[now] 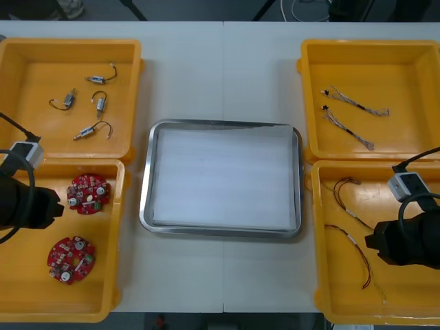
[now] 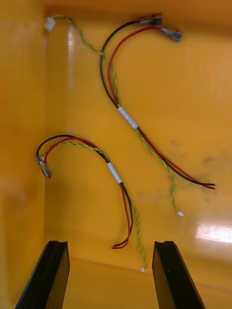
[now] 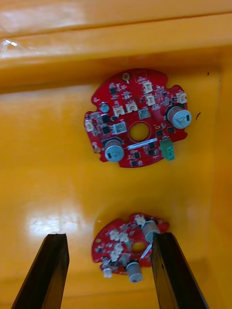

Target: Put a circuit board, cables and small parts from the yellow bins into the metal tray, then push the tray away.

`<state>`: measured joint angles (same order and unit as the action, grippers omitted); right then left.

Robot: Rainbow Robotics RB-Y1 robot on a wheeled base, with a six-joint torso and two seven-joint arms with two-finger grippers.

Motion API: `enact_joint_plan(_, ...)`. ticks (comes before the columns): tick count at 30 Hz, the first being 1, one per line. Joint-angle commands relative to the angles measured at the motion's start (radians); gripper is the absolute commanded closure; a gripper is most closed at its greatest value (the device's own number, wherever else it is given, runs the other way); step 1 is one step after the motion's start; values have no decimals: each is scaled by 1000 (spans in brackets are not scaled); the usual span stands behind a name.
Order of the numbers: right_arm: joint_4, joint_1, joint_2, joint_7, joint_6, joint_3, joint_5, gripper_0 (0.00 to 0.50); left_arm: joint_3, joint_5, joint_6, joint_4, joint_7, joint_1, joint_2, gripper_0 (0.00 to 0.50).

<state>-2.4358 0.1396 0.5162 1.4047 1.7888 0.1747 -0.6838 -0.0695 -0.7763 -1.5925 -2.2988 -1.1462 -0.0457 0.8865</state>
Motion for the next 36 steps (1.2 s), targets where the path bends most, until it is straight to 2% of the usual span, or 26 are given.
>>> enact_joint_plan(1,-37,57,35,16,-77,-75,30,0,76,66,34,-34,137,-36,-41,0)
enact_joint_plan(13,21,109,90,68,-278,-188,107,0,203,173,134,-34,168,-97,-52,0)
enact_joint_plan(17,38,110,108,88,-327,-268,248,0,234,203,140,-33,183,-103,-52,0)
enact_joint_plan(19,41,109,110,77,-330,-300,290,0,250,218,144,-34,189,-108,-52,0)
enact_joint_plan(29,150,109,108,100,-405,-319,280,0,290,255,151,-25,218,-111,-52,0)
enact_joint_plan(36,207,109,111,126,-460,-331,282,0,304,259,213,15,215,-111,-52,0)
